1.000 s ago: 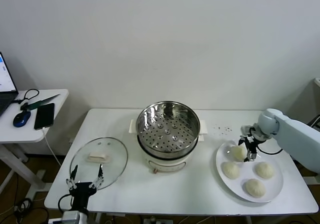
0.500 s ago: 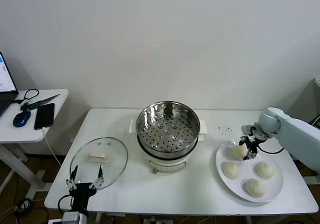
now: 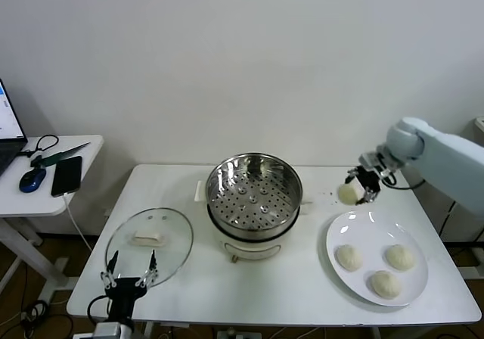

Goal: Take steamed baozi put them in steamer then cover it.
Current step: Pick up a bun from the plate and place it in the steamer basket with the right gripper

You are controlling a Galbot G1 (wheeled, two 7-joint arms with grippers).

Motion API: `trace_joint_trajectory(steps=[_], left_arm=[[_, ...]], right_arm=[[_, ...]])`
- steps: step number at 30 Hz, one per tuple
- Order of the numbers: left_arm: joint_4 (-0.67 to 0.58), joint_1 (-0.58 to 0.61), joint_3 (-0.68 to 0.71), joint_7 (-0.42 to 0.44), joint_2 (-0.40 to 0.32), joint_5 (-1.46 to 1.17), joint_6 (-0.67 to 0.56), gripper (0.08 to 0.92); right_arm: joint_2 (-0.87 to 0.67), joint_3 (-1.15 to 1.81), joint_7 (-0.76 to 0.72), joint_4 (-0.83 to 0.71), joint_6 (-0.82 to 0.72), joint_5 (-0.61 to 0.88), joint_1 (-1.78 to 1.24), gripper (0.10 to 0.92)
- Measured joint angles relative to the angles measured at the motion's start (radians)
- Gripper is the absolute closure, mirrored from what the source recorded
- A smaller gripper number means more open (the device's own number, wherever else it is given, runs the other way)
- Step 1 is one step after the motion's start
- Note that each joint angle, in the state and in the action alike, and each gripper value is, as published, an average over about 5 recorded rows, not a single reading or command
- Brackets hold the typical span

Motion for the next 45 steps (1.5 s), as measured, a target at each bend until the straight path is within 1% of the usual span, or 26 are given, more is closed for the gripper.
trace_joint_trajectory(steps=[4, 10, 20, 26, 31, 38, 45], left_arm=[[-0.002, 0.004, 0.001, 0.0, -0.002, 0.002, 0.003, 0.177], [-0.005, 0.013, 0.001, 0.0, -0.004, 0.003, 0.003, 0.177], [-0.008, 0.015, -0.002, 0.0, -0.004, 0.003, 0.005, 0.177], [-0.015, 0.013, -0.002, 0.0, -0.005, 0.002, 0.009, 0.177], [-0.014, 0.018, -0.003, -0.001, -0.005, 0.0, 0.008, 0.177], [-0.008, 0.023, -0.007, -0.001, -0.003, -0.003, 0.004, 0.177], [-0.006, 0.026, -0.008, 0.0, -0.003, -0.004, 0.003, 0.177]], right_arm=[[0.076, -0.023, -0.005, 0.008, 0.083, -0.035, 0.078, 0.355], [0.203, -0.029, -0.004, 0.021, 0.196, -0.126, 0.131, 0.355], [0.395, -0.001, 0.025, -0.001, 0.336, -0.341, 0.073, 0.355], [0.475, 0.006, 0.045, -0.033, 0.38, -0.456, 0.006, 0.355], [0.519, 0.011, 0.056, -0.066, 0.4, -0.517, -0.042, 0.355], [0.56, 0.011, 0.06, -0.109, 0.413, -0.559, -0.086, 0.353], [0.569, -0.001, 0.058, -0.134, 0.415, -0.572, -0.107, 0.348]])
